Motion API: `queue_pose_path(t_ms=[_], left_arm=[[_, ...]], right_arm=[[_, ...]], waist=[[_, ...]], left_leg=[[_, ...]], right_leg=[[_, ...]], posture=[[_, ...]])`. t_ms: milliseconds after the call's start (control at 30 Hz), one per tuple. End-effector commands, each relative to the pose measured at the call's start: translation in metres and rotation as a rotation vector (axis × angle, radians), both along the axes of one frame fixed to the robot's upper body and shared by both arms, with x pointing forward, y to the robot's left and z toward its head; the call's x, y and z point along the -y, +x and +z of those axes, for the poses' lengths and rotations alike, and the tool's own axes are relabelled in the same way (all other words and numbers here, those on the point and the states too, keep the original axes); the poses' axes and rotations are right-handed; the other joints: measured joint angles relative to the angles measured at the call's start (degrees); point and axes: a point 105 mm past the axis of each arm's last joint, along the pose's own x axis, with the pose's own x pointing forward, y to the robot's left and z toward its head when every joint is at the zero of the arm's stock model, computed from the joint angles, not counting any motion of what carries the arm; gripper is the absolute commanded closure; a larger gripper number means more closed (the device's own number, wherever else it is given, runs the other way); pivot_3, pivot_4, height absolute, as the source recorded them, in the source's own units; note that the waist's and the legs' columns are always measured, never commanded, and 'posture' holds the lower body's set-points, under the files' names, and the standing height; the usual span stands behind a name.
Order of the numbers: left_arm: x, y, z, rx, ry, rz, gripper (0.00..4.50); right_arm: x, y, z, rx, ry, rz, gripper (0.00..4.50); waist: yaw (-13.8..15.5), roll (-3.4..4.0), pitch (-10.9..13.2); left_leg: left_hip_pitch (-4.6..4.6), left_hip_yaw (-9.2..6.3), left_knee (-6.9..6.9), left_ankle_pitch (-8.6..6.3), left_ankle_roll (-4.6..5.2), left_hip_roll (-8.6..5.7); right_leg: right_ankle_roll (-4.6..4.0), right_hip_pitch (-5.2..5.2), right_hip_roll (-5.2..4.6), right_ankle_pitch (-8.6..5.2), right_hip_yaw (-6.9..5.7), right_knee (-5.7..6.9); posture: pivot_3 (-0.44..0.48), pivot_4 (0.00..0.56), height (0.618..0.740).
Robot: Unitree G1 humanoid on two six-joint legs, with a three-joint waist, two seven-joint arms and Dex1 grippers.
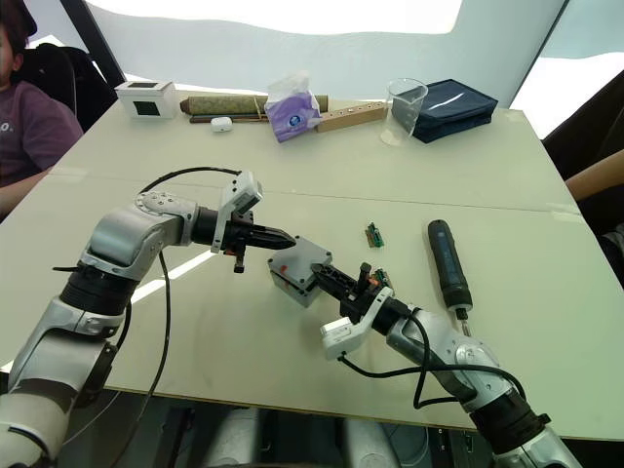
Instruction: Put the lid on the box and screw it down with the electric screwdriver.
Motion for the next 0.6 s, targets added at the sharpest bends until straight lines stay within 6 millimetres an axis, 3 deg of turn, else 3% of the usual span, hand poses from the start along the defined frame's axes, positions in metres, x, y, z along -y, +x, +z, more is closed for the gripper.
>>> queue_pose_path(t_ms=[33, 367, 433, 500, 600], left_arm=[[0.003, -0.001, 0.008, 0.041, -0.011, -0.019, 4.48], [0.008, -0.010, -0.014, 0.059, 0.092, -0.072, 4.48], [0.010, -0.012, -0.024, 0.070, 0.137, -0.088, 4.50], [0.011, -0.014, -0.035, 0.071, 0.180, -0.097, 4.50], [0.012, -0.016, -0.045, 0.057, 0.214, -0.099, 4.50]], right_arm=[[0.002, -0.002, -0.005, 0.004, -0.014, 0.000, 4.37], [0.004, 0.000, -0.017, -0.050, -0.030, -0.019, 4.37], [0.006, 0.000, -0.017, -0.054, -0.019, -0.024, 3.35], [0.007, 0.000, -0.018, -0.055, -0.017, -0.029, 2.70], [0.008, -0.002, -0.015, -0.050, -0.014, -0.032, 1.50]], waist=[[0.01, 0.00, 0.00], [0.04, 0.00, -0.02], [0.09, -0.02, -0.09], [0.02, -0.04, -0.12], [-0.07, -0.08, -0.16]], left_leg=[[0.00, 0.00, 0.00, 0.01, -0.01, 0.00], [0.02, 0.00, 0.00, 0.00, 0.00, 0.00], [0.04, -0.02, 0.00, 0.00, 0.00, 0.00], [0.19, 0.00, -0.01, -0.04, 0.07, -0.01], [1.33, 0.06, -0.19, -0.17, 0.26, -0.02]], right_leg=[[0.00, 0.00, 0.00, 0.00, 0.00, 0.00], [0.00, 0.03, -0.01, 0.00, 0.00, 0.00], [0.00, 0.06, 0.00, 0.00, -0.01, 0.00], [0.00, 0.23, -0.01, 0.00, 0.00, 0.00], [-0.06, 1.38, -0.01, -0.07, 0.04, -0.24]], posture=[[0.000, 0.150, 0.740], [0.000, 0.150, 0.740], [0.000, 0.150, 0.740], [0.000, 0.150, 0.740], [0.000, 0.150, 0.740]])
